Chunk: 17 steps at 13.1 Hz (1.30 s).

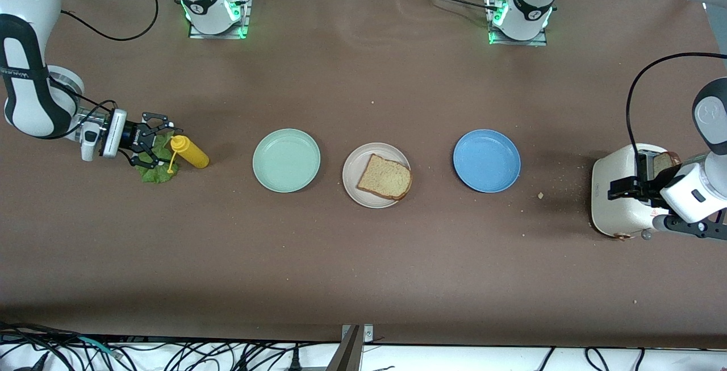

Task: Make sandwich in beige plate with both arms
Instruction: 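Grasp the second bread with the left gripper while the right gripper grasps the mustard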

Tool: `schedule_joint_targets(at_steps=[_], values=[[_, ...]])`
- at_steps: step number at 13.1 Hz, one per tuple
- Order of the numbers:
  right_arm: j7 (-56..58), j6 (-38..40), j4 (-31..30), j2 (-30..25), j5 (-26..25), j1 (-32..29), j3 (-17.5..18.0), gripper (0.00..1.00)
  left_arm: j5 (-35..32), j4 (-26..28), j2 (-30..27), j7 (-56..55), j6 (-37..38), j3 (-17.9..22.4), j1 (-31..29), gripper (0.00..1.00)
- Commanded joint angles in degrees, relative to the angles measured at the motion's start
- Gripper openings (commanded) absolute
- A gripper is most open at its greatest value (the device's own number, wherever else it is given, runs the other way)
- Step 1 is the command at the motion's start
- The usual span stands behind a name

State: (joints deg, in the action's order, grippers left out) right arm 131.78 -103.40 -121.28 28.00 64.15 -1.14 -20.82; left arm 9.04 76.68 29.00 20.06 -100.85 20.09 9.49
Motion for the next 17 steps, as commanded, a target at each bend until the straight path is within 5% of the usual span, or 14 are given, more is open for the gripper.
schedule_joint_targets(at_steps=[1, 6, 11, 14, 15, 16, 17], values=[[4.00, -0.13, 0.43, 2.75, 3.09, 0.35, -0.10, 0.99, -3.41, 1.37, -0.96, 3.39, 0.39, -0.05, -1.49, 1.00], [7.71, -0.57, 0.61, 4.52, 9.06, 2.98, -0.10, 0.86, -4.56, 2.24, 0.70, 15.78, -1.01, -0.14, -7.38, 1.00], [8.76, -2.24, 2.53, 4.43, 10.82, 4.74, -0.19, 0.00, -4.56, 8.92, 0.71, 20.45, -6.46, -0.14, -10.02, 1.00], [6.57, -5.66, 4.56, 2.85, 10.65, 7.45, -0.45, 0.00, -4.56, 11.03, 0.36, 20.80, -6.64, -0.22, -12.30, 1.00], [3.78, -8.11, 4.91, 1.45, 9.95, 9.64, -0.63, 0.00, -4.56, 11.47, 0.36, 20.72, -6.56, -0.22, -12.74, 0.95], [-0.08, -11.35, 5.26, -0.21, 8.81, 12.10, -0.80, 0.00, -4.47, 11.74, 0.44, 20.72, -6.38, -0.22, -13.44, 0.77], [-4.81, -14.69, 6.14, -1.62, 6.63, 14.56, -0.72, 0.00, -4.56, 11.74, 0.62, 20.72, -5.68, -0.22, -13.71, 0.44]])
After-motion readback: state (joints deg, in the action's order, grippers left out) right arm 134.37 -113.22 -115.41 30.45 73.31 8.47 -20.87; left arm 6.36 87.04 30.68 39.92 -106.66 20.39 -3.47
